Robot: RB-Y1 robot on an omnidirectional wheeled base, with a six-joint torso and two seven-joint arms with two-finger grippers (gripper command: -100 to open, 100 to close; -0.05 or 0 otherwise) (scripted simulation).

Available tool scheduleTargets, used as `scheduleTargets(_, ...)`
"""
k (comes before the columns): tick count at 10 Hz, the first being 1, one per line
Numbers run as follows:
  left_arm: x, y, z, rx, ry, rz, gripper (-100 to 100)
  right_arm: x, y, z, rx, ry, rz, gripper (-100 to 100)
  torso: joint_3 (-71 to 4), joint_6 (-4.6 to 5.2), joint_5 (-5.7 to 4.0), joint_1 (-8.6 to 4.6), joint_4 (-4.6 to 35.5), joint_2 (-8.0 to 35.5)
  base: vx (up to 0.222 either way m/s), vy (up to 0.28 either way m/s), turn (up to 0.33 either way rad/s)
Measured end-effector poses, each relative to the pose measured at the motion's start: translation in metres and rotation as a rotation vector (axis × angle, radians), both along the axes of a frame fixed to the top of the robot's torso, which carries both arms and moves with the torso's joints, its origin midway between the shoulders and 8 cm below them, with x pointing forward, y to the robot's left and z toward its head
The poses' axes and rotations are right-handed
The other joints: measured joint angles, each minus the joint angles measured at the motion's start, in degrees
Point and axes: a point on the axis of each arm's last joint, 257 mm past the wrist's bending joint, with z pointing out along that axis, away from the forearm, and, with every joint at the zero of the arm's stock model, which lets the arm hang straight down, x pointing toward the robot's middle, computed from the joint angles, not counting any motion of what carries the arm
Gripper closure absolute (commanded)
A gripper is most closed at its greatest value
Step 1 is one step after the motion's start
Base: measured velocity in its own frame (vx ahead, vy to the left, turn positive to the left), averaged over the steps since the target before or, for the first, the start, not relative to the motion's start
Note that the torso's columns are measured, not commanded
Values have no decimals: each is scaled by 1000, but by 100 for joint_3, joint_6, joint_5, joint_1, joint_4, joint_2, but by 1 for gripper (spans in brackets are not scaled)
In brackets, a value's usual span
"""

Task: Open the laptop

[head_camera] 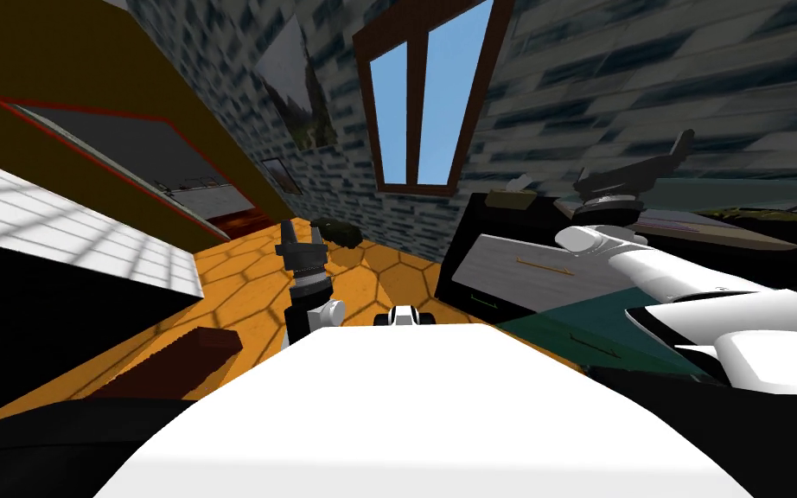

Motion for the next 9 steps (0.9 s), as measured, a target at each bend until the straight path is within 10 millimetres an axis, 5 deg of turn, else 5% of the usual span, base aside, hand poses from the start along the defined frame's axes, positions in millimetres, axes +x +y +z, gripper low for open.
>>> scheduleTargets(5, 0, 0, 0, 0, 0, 0, 0, -29, -30, 14, -14, -15, -140, -100, -10, -7, 15, 34, -5, -9, -141, -120, 343)
scheduleTargets(7, 0, 0, 0, 0, 0, 0, 0, -39, -40, 15, -13, -21, -189, -100, -16, 10, 15, 51, -7, -28, -56, -25, 19)
scheduleTargets(9, 0, 0, 0, 0, 0, 0, 0, -50, -48, 22, -19, -23, -232, -100, -15, -13, 16, 35, -8, -14, -139, -93, 391)
